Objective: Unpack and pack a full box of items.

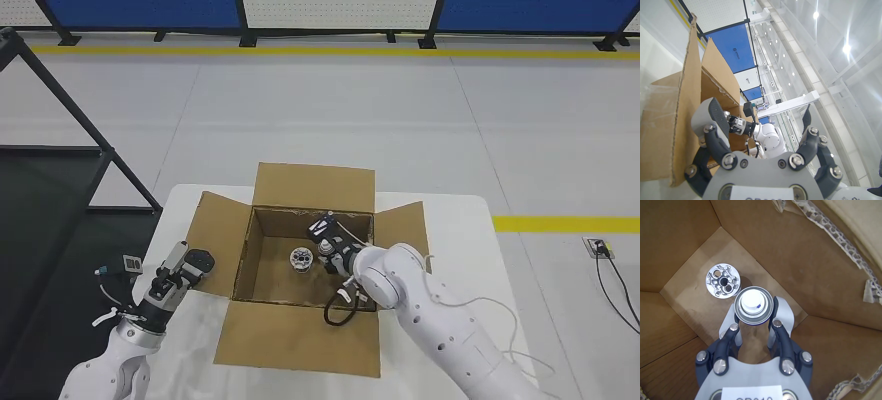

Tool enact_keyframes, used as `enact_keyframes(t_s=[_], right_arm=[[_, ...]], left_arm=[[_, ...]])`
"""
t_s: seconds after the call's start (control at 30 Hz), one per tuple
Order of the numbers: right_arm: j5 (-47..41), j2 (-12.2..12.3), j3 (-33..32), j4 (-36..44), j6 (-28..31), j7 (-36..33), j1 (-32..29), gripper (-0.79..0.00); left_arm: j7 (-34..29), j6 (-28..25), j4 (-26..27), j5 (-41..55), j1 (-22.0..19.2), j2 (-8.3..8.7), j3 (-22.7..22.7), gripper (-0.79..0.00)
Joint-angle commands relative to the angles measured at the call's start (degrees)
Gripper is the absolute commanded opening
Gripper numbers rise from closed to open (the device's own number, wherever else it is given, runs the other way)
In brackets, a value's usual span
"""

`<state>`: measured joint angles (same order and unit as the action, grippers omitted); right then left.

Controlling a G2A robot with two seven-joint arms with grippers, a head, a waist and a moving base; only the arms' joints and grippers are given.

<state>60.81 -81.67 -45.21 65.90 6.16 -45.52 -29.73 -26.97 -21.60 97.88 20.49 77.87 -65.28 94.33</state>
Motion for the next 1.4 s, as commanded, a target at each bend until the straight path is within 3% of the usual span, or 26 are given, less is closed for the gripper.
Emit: enact_keyframes(t_s=[0.0, 0.13, 0.53, 0.6, 0.77, 0.93, 1.07, 1.37], right_arm=[[-0.1, -0.2, -0.1, -0.5, 0.1, 0.2, 0.2, -0.529], [-0.2, -0.5, -0.2, -1.2, 0.6, 0.2, 0.5, -0.449], [0.8, -0.3, -2.0, 0.3, 1.8, -1.3, -0.7, -0.394], [1.1, -0.2, -2.4, 0.9, 2.0, -1.8, -1.1, -0.308], [1.8, 0.2, -3.8, 3.6, 2.5, -2.6, -2.4, -0.194], [2.9, 0.9, -5.7, 7.3, 2.9, -3.3, -4.4, 0.0], [2.7, 1.6, -8.1, 12.1, 4.1, -3.5, -6.6, 0.0], [-3.4, 4.2, -17.8, 29.6, 12.6, -0.7, -16.8, 0.0]], left_arm=[[0.0, 0.0, 0.0, 0.0, 0.0, 0.0, 0.0, 0.0], [0.0, 0.0, 0.0, 0.0, 0.0, 0.0, 0.0, 0.0], [0.0, 0.0, 0.0, 0.0, 0.0, 0.0, 0.0, 0.0], [0.0, 0.0, 0.0, 0.0, 0.0, 0.0, 0.0, 0.0], [0.0, 0.0, 0.0, 0.0, 0.0, 0.0, 0.0, 0.0], [0.0, 0.0, 0.0, 0.0, 0.0, 0.0, 0.0, 0.0], [0.0, 0.0, 0.0, 0.0, 0.0, 0.0, 0.0, 0.0], [0.0, 0.0, 0.0, 0.0, 0.0, 0.0, 0.0, 0.0]])
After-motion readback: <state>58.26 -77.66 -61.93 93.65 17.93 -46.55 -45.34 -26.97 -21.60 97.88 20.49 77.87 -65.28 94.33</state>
